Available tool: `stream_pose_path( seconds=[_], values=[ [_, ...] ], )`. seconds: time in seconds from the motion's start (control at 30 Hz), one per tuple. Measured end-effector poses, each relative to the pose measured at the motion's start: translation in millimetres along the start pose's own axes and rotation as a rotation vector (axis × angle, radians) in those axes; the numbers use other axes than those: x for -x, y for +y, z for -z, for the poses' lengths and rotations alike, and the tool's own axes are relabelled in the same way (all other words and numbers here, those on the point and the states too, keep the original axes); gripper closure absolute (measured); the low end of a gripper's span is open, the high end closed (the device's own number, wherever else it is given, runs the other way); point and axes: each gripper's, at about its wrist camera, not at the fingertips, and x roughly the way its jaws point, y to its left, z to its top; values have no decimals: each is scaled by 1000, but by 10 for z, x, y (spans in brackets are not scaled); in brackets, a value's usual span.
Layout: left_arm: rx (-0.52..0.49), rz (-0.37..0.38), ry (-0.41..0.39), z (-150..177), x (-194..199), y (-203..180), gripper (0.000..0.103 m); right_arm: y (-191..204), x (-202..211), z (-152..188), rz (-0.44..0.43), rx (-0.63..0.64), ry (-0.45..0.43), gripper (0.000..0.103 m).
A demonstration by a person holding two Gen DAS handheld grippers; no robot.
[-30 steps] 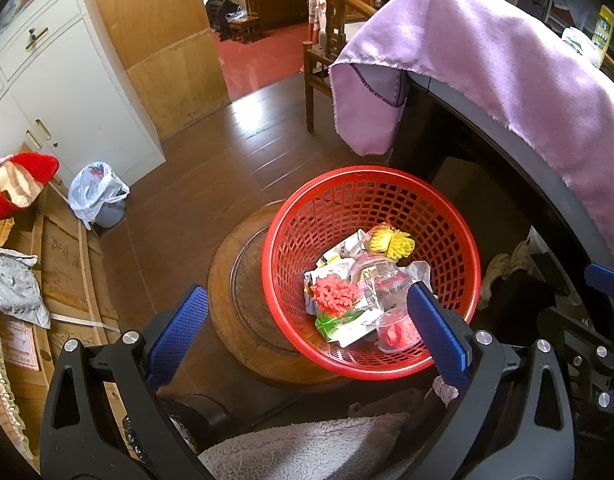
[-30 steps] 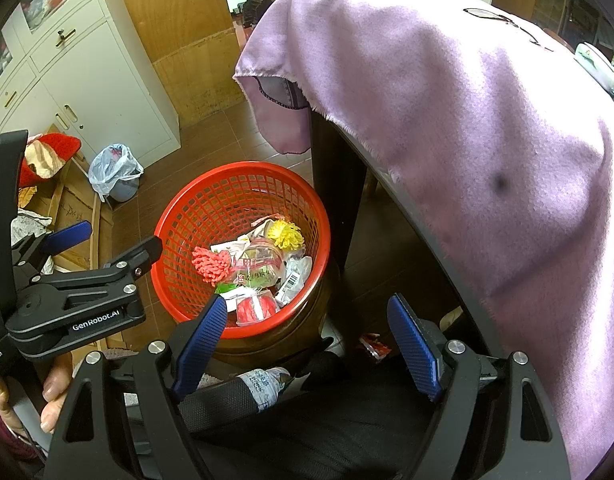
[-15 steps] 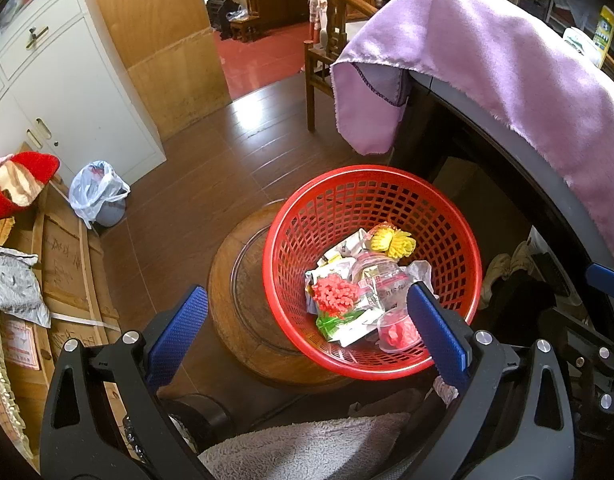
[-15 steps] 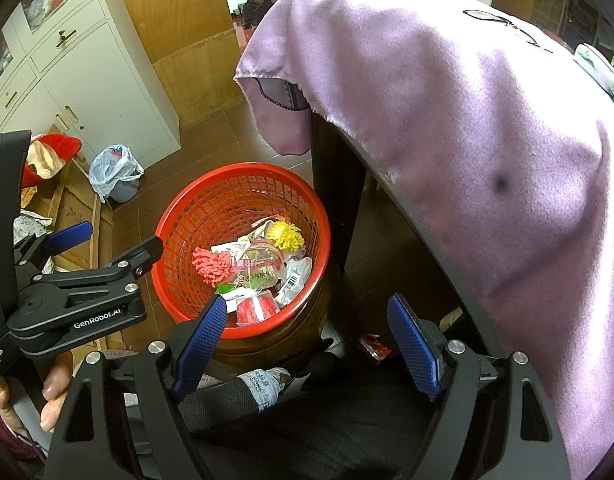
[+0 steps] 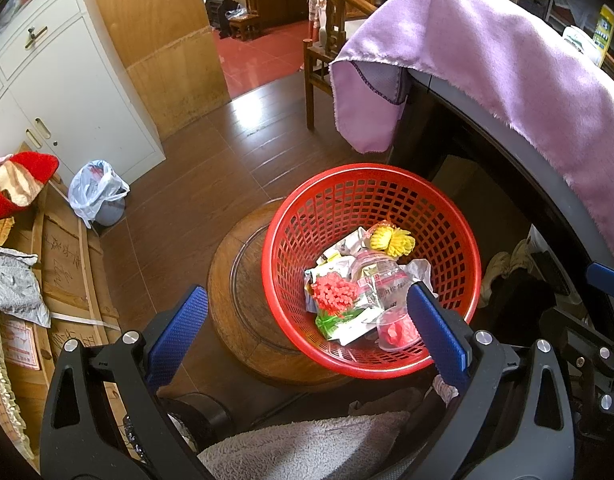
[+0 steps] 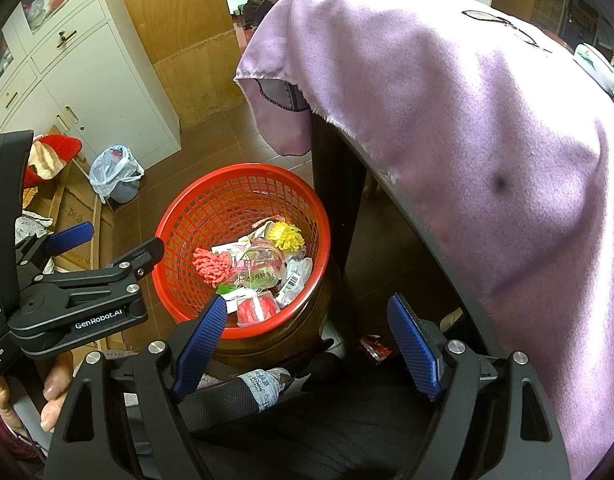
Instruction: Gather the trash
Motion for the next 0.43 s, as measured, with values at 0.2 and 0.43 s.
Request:
stream_pose_path(
  seconds=[0.2,0.43],
  values=[
    [-3,-8,-3,11,-5,-11,7,-1,-1,2,0,-1,0,22],
    [4,-5,-4,7,-2,0,7,3,5,-6,-1,-1,-1,22]
  ],
)
